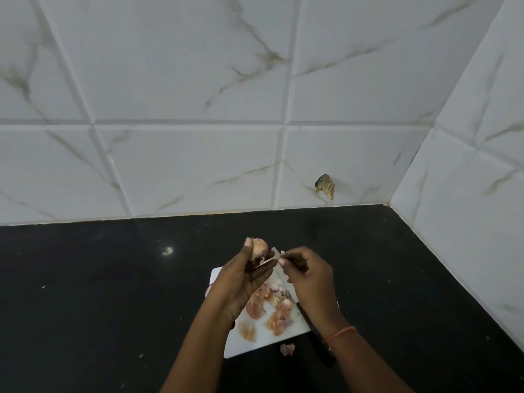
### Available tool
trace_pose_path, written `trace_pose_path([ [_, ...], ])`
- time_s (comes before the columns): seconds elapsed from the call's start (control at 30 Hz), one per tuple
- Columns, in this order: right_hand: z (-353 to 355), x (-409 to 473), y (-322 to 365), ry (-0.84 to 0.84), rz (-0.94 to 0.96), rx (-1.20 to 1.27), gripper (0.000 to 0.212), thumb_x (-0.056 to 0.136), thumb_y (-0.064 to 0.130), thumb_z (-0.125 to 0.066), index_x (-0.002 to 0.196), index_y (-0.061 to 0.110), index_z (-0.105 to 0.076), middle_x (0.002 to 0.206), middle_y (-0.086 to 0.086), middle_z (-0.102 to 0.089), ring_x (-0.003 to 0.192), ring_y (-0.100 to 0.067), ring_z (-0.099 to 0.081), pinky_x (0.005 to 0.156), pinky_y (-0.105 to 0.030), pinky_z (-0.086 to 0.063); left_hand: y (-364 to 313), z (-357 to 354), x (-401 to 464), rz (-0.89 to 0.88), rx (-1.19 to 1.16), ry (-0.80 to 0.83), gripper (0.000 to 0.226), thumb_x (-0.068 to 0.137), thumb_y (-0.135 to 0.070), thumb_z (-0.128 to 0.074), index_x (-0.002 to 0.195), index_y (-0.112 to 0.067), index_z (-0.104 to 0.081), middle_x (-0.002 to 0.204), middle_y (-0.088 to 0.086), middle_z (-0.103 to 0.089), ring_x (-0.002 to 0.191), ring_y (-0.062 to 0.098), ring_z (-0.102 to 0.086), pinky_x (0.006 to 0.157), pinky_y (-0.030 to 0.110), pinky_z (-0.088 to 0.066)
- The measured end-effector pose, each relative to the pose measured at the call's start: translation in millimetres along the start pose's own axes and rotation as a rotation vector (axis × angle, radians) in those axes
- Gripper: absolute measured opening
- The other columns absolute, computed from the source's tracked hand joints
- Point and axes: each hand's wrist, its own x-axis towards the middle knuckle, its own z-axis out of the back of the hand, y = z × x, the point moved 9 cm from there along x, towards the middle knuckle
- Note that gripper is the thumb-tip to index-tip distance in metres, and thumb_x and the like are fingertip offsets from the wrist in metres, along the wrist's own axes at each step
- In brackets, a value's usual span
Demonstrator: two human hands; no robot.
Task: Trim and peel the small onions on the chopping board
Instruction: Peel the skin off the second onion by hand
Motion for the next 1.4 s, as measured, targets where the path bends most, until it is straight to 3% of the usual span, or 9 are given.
trace_pose_path([
  [0.13,-13,-2,-1,0.116,-0.01,-0.136,0.029,0.091,0.026,-0.067,0.118,0.033,-0.063,0.109,0.021,-0.065,0.103,0.002,-0.061,0.084,-0.017,-0.052,-1,9,-1,-0.024,0.066,-0.055,0.057,0.082,-0.045,-0.07,0.122,-0.006,-0.066,0.099,0.01,-0.074,0.083,0.016,-0.07,0.075,0.029,-0.055],
  [0.23,-30,-5,17,0.253,0.066,-0.096,0.043,0.091,0.026,-0.066,0.131,0.037,-0.053,0.121,0.027,-0.057,0.114,0.009,-0.053,0.088,-0.009,-0.046,-2,6,-3,-0.051,0.129,-0.026,0.054,0.081,-0.039,-0.071,0.12,-0.001,-0.067,0.109,0.015,-0.075,0.1,0.024,-0.074,0.089,0.035,-0.058],
  [0.33,-35,-4,26,0.273,0.101,-0.076,0.046,0.09,0.012,-0.066,0.123,0.043,-0.055,0.118,0.025,-0.058,0.109,0.004,-0.056,0.083,-0.01,-0.048,-9,-4,-9,-0.107,0.197,0.029,0.041,0.094,-0.033,-0.062,0.117,0.001,-0.068,0.107,0.015,-0.076,0.103,0.025,-0.074,0.09,0.034,-0.06],
  [0.57,-22,-2,-6,0.171,-0.396,0.472,0.027,0.089,0.011,-0.068,0.114,0.02,-0.065,0.109,-0.007,-0.068,0.086,-0.023,-0.073,0.068,-0.032,-0.059,-31,-1,-12,-0.293,0.372,0.022,0.019,0.093,-0.011,-0.067,0.11,-0.013,-0.077,0.131,0.006,-0.066,0.105,0.022,-0.073,0.086,0.028,-0.059],
  [0.73,-20,-6,-10,0.15,-0.491,0.577,0.023,0.088,0.01,-0.067,0.111,0.015,-0.065,0.099,-0.015,-0.072,0.078,-0.032,-0.071,0.066,-0.035,-0.059,-34,2,-13,-0.372,0.414,-0.045,0.014,0.091,-0.004,-0.069,0.097,-0.012,-0.078,0.102,0.008,-0.077,0.093,0.023,-0.073,0.078,0.024,-0.058],
  [1.07,-19,-13,-9,0.12,-0.575,0.777,0.017,0.092,0.009,-0.061,0.107,0.002,-0.064,0.084,-0.015,-0.069,0.062,-0.025,-0.064,0.055,-0.033,-0.053,-32,18,-6,-0.451,0.505,-0.191,0.007,0.089,-0.011,-0.073,0.095,-0.013,-0.077,0.089,0.002,-0.078,0.094,0.028,-0.073,0.085,0.035,-0.06],
  [1.2,-20,-14,-7,0.13,-0.584,0.784,0.02,0.092,0.011,-0.061,0.11,0.002,-0.061,0.09,-0.021,-0.069,0.069,-0.031,-0.068,0.059,-0.035,-0.056,-29,-2,-7,-0.486,0.678,-0.098,0.018,0.098,-0.023,-0.061,0.102,-0.031,-0.076,0.099,-0.023,-0.075,0.122,0.008,-0.061,0.102,0.029,-0.05],
  [1.3,-21,-12,-5,0.134,-0.578,0.777,0.024,0.092,0.015,-0.063,0.113,0.003,-0.059,0.093,-0.019,-0.072,0.076,-0.033,-0.071,0.064,-0.037,-0.058,-25,-21,-12,-0.423,0.669,0.067,0.029,0.104,-0.027,-0.05,0.123,-0.023,-0.071,0.118,-0.011,-0.072,0.114,-0.013,-0.059,0.089,0.009,-0.048],
  [1.4,-22,-11,-6,0.133,-0.573,0.784,0.022,0.095,0.018,-0.059,0.112,0.004,-0.058,0.094,-0.016,-0.074,0.085,-0.032,-0.073,0.074,-0.042,-0.059,-18,-27,-11,-0.379,0.622,0.19,0.033,0.102,-0.023,-0.054,0.133,-0.028,-0.064,0.127,-0.005,-0.068,0.121,0.007,-0.063,0.101,0.034,-0.054],
])
